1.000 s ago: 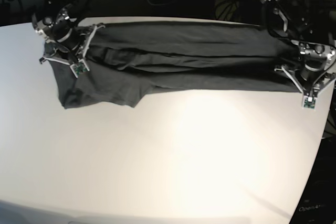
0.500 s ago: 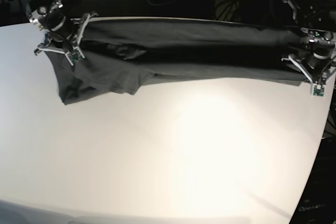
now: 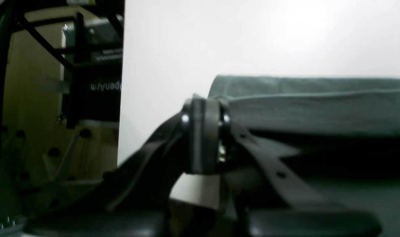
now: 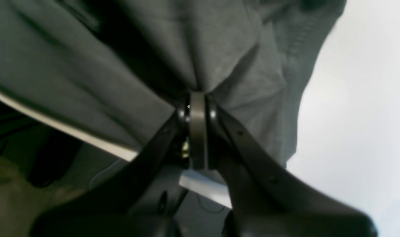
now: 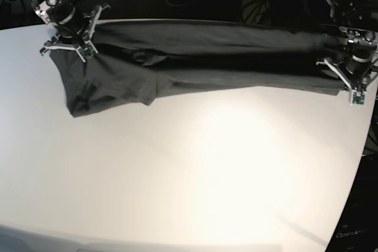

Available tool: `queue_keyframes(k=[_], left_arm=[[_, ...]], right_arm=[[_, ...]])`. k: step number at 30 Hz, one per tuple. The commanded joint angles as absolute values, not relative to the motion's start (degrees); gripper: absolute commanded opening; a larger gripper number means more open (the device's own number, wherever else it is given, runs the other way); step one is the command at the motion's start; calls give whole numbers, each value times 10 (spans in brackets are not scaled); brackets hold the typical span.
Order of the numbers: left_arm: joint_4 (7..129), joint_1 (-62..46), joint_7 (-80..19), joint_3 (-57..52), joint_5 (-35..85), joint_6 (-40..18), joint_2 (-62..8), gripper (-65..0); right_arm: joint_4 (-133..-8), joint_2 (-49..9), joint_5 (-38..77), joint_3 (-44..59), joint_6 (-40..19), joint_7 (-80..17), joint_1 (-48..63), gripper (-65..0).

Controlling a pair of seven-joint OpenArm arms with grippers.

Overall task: Fold the T-shirt properly
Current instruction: 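Drag the folded grey strip toward the robot with both grippers, then shift the right gripper's hold along the strip end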

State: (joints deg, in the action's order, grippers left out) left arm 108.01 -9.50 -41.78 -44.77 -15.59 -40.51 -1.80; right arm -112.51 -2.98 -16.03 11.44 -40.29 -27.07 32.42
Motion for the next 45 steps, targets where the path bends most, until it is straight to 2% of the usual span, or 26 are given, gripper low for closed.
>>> queue_keyframes(k=[1, 12, 26, 29, 34, 36, 45], left_arm=[[1088, -91, -405, -448, -155, -400, -23, -624], [1044, -103, -376, -448, -154, -400, -19, -624], [1045, -109, -371, -445, -154, -400, -19, -624], [1045, -109, -370, -445, -154, -400, -19, -624], [1045, -108, -370, -445, -154, -400, -19, -624], [1045, -108, -370, -447, -154, -400, -19, -624], [1045, -107, -370, -446, -154, -400, -19, -624]], right_arm=[[-1136, -33, -162, 117, -400, -260, 327, -641], [-1136, -32, -168, 114, -400, -240, 342, -641], [-1134, -32, -168, 118, -400, -245, 324, -633], [-1134, -30, -167, 118, -400, -245, 324, -572], [-1134, -22, -167, 117, -400, -241, 324, -379], [-1134, -22, -167, 115, -400, -241, 324, -358], [-1132, -21, -166, 113, -400, -241, 323, -355]])
